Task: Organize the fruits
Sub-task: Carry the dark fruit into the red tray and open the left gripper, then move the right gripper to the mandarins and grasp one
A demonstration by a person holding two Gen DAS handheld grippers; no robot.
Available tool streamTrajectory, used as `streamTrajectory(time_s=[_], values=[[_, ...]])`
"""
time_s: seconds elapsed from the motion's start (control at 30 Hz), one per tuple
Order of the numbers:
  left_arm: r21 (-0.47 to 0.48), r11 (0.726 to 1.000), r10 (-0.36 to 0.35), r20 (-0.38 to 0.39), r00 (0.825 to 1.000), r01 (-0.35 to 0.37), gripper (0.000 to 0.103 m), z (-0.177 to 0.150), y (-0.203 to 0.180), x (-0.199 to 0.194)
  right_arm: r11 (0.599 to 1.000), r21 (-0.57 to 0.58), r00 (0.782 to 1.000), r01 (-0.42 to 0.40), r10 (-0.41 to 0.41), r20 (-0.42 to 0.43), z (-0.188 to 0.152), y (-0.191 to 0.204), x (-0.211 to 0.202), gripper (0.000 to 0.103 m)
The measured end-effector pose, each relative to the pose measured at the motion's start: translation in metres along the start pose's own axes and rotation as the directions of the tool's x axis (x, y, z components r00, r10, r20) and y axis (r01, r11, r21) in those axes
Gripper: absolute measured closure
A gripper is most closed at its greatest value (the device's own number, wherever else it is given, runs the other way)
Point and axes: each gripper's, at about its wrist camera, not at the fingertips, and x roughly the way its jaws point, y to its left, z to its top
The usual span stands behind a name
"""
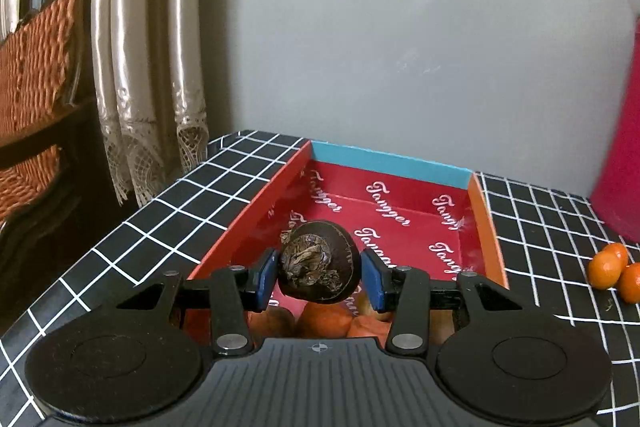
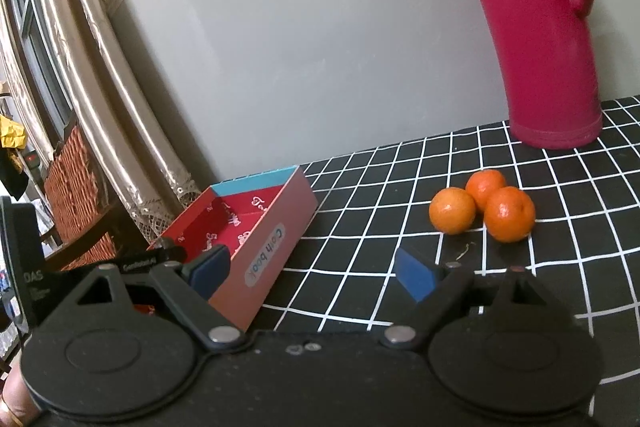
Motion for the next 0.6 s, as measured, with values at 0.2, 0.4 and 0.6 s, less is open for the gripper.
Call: streamTrajectory(time_s=[0.2, 0.4, 0.6], values=[[0.005, 1.0, 0.014, -0.017, 1.0, -0.014, 0.058, -0.003, -0.003, 0.005, 1.0, -0.006, 1.0, 0.0, 0.0, -0.009, -0.001, 0.0, 0.003, 0.014], [0.014, 1.0, 0.013, 0.001, 1.0, -0.013, 0.058, -0.002, -0.005, -0.004, 1.0, -0.019, 1.0, -0.001, 0.001, -0.01, -0.001, 0.002, 0.003, 0.014], [0.031, 0.999, -0.037, 0.027, 0.999, 0.036, 0.058, -0.006, -0.013, -0.027, 0.999, -0.031, 1.0, 0.013, -0.013, -0.008, 0.0, -0.001, -0.001, 0.014]])
